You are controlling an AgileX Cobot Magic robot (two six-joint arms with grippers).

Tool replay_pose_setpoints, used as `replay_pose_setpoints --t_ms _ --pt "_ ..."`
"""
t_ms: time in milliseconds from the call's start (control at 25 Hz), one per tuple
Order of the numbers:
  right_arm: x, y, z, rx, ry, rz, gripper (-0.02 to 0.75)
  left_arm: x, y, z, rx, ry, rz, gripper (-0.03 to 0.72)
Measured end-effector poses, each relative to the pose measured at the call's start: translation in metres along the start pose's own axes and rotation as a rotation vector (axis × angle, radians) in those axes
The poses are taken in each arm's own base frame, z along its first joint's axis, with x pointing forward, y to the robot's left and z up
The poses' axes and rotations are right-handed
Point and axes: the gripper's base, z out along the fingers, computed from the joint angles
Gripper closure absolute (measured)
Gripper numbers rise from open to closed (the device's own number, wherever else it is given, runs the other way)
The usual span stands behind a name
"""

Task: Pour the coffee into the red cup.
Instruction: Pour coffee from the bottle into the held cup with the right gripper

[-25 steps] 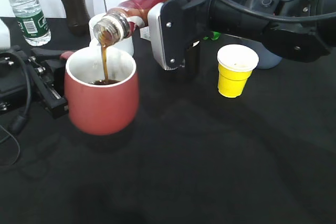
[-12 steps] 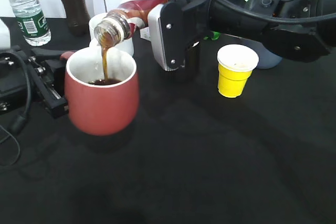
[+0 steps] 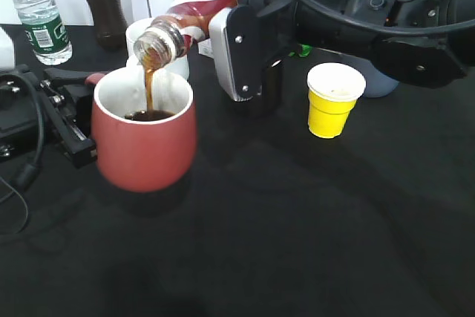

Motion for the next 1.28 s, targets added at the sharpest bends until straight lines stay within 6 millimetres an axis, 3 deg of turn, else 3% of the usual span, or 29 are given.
replay_pose_setpoints --t_ms 1280 --pt "-0.0001 -0.0001 0.0 0.001 -0.001 -0.033 0.204 0.0006 0.0001 0.0 -0.001 0.007 0.001 0.593"
